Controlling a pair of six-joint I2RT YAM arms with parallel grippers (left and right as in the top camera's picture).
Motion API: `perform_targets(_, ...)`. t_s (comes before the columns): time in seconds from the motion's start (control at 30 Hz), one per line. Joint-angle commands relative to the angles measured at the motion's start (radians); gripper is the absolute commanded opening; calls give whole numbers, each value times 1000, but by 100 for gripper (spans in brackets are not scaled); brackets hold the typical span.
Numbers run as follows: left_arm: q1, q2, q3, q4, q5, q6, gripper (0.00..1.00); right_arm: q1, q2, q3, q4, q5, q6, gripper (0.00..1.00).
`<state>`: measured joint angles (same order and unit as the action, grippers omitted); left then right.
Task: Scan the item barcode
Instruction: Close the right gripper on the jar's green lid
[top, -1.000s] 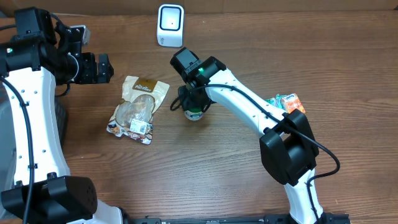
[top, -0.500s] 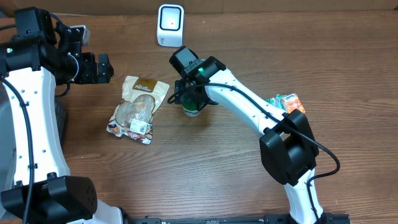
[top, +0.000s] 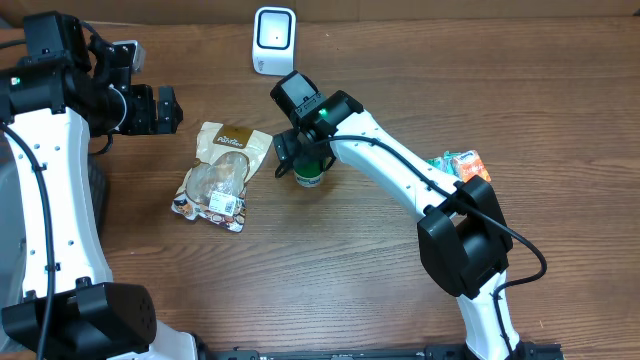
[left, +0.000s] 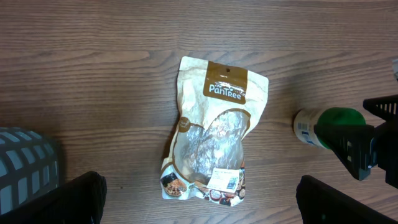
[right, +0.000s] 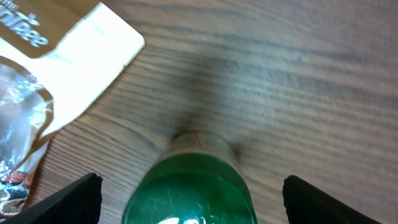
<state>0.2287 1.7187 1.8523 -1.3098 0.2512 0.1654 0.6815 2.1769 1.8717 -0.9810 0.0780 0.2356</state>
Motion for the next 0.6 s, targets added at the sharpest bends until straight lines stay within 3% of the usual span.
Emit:
perform_targets(0.0, -6, -11, 16, 2, 8, 22, 100, 2, -5, -31, 8, -39, -54, 89)
perform_targets(0.57, -6, -11, 16, 2, 8, 22, 100, -3, -5, -78, 19, -71, -55, 78)
